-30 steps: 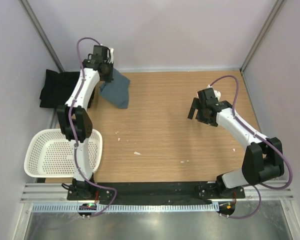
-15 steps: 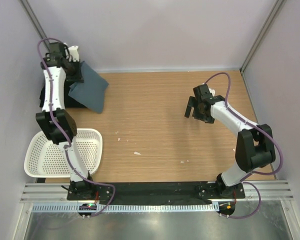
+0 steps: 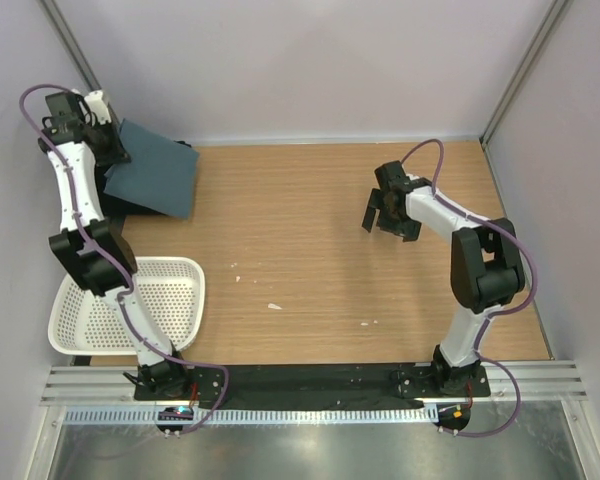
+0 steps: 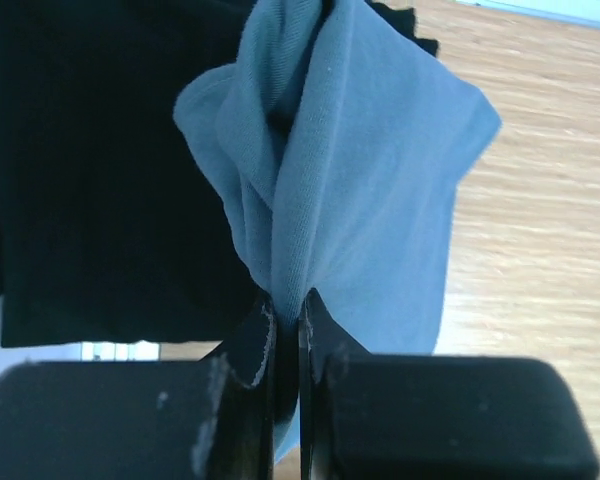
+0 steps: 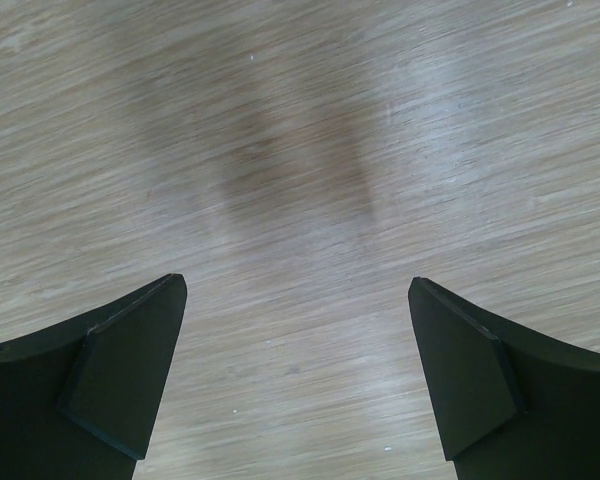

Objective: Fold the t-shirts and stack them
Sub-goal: Neatly place the folded tshirt to the corner

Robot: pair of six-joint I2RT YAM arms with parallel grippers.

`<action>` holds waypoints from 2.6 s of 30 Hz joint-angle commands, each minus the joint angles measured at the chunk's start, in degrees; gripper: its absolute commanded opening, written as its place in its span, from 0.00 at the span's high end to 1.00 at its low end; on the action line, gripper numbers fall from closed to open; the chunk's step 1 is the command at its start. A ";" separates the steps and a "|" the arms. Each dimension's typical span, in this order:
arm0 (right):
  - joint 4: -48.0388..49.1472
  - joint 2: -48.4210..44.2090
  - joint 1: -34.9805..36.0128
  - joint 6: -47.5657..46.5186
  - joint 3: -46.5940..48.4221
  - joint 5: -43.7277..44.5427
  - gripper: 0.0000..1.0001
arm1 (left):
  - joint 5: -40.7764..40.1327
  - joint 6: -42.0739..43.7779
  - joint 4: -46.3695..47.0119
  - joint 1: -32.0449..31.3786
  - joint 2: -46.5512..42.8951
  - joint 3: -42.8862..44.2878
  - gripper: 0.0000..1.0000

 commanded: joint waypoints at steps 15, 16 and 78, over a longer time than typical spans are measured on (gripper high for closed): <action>-1.73 3.97 0.21 -0.59 5.17 1.84 0.00 | -39.20 9.37 31.81 -8.88 -16.82 -28.94 1.00; -1.73 4.05 0.21 -0.77 5.26 1.84 0.00 | -41.40 11.30 34.96 -10.45 -17.18 -30.29 1.00; -3.22 -4.28 1.53 -1.56 0.08 1.49 0.00 | -38.08 -19.34 52.57 -9.15 -12.35 -42.78 0.00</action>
